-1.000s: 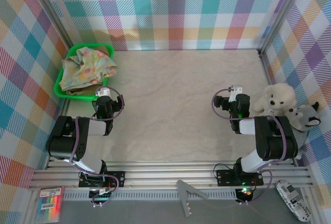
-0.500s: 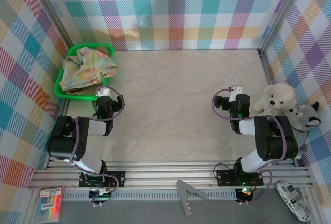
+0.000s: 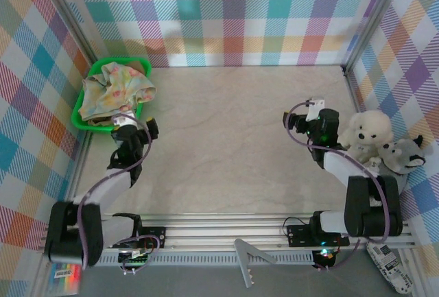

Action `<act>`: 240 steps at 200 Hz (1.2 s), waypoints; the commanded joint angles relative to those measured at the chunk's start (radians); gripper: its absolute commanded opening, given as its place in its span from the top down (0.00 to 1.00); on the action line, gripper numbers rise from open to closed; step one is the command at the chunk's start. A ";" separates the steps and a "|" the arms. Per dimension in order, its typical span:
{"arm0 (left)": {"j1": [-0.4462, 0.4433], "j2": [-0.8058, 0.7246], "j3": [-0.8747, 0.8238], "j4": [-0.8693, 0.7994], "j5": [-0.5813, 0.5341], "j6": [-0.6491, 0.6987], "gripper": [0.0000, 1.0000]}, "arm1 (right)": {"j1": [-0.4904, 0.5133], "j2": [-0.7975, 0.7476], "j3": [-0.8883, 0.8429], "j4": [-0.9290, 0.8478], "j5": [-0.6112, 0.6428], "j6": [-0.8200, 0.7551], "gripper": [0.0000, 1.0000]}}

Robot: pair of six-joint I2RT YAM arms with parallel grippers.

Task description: Fold and stack the skirts

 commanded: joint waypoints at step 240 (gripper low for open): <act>0.263 1.214 1.724 -1.297 0.417 -0.488 0.56 | -0.004 -0.390 0.089 -0.570 0.196 0.466 0.01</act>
